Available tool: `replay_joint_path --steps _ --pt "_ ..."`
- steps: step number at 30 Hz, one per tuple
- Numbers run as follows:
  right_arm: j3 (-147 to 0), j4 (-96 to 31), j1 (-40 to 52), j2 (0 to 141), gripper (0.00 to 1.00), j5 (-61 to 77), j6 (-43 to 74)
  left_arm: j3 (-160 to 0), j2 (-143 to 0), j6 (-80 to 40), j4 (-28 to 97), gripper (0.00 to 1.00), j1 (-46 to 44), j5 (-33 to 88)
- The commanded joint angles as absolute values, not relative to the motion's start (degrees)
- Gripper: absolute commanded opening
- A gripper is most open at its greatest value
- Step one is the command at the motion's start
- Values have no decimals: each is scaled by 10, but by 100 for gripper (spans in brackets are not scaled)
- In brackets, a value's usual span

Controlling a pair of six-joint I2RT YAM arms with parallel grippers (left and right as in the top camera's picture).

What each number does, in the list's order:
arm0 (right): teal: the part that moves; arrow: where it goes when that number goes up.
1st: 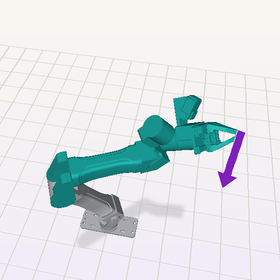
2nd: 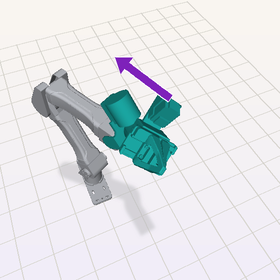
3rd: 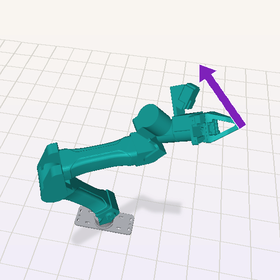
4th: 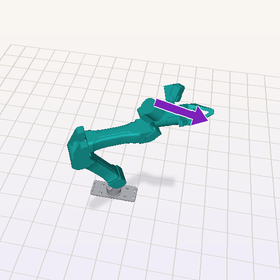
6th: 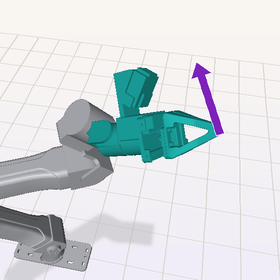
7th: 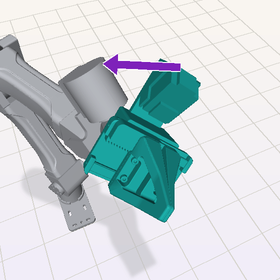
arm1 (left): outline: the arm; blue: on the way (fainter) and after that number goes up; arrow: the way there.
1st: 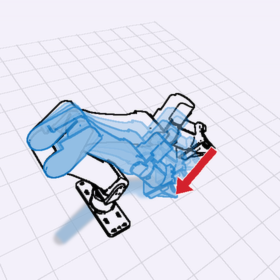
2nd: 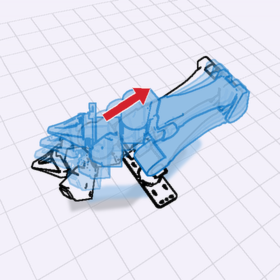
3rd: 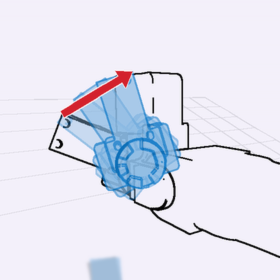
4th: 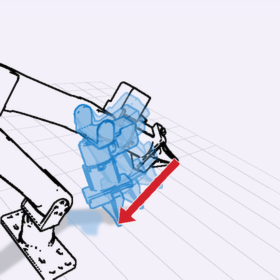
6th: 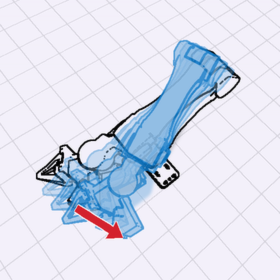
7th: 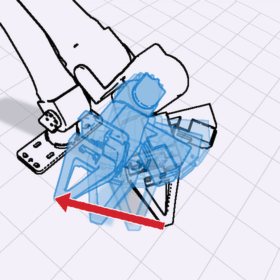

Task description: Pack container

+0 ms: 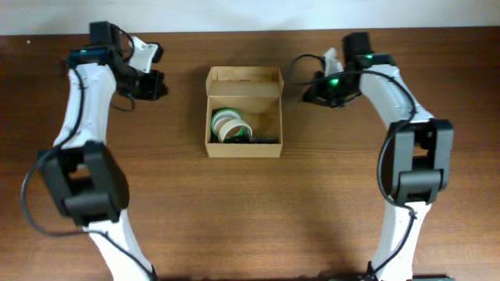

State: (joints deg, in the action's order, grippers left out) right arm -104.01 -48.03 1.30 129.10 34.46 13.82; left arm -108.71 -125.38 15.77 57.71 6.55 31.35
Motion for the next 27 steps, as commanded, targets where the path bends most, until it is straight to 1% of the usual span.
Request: replay_joint_path --steps 1,5,8,16,27 --pt "-1041 -482 10 1291 4 364 152 -1088 -1316 122 554 2 65 478" --pt "-1041 -472 11 1298 4 370 157 -1088 -1367 76 489 2 65 590" --pt "-1041 -455 11 1312 4 404 169 -1088 -1393 34 447 2 63 635" --pt "-1041 -413 15 1364 4 481 201 -1088 -1406 -3 389 2 37 624" --pt "-1041 -370 36 1376 4 498 201 -1088 -1439 -35 375 2 23 601"
